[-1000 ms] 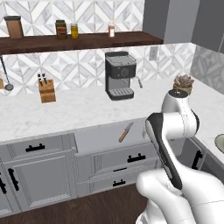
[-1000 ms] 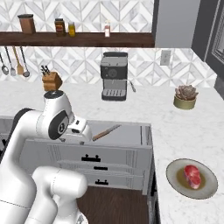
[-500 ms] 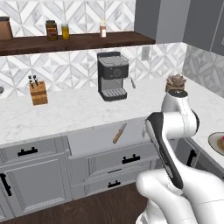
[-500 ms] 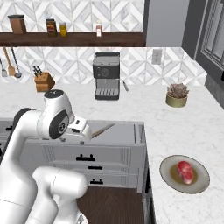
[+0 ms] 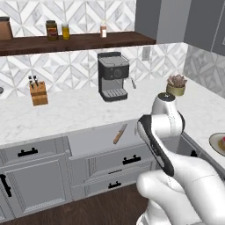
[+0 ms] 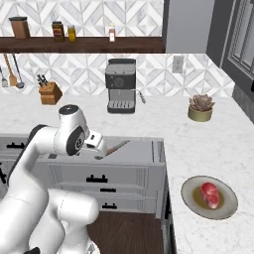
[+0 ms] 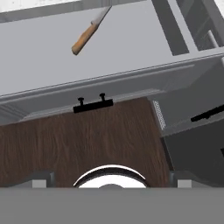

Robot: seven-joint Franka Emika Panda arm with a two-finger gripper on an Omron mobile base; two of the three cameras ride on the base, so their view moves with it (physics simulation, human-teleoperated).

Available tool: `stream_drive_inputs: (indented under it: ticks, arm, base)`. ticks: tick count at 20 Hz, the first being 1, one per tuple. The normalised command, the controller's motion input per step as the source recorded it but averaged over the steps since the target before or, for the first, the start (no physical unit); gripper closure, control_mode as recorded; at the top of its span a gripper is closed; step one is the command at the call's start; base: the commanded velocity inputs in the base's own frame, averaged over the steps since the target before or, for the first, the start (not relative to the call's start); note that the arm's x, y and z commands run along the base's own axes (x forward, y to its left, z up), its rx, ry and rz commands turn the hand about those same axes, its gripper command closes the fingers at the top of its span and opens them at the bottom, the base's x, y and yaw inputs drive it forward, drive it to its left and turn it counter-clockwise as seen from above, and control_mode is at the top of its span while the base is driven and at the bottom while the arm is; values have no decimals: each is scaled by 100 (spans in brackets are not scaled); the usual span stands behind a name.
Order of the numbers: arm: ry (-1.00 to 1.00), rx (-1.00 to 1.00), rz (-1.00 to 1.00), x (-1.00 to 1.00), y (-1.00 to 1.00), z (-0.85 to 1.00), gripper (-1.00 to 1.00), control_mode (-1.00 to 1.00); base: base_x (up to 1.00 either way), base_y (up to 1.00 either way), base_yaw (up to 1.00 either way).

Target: Pick up the knife from the drawer and place it on the cutting board. Then place the meat from the plate to the cutting board.

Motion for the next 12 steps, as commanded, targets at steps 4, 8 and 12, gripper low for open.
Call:
stream_drive_inputs:
  ticks: [4,8,12]
  arm:
    - [4,0,14,74,14,-54,-100,-100]
    - [14,0,14,88,9,-46,-100,-100]
    - [12,-1,5,75,12,-41,-100,-100]
  base:
    - [0,0,0]
    - [0,0,0]
    - [0,0,0]
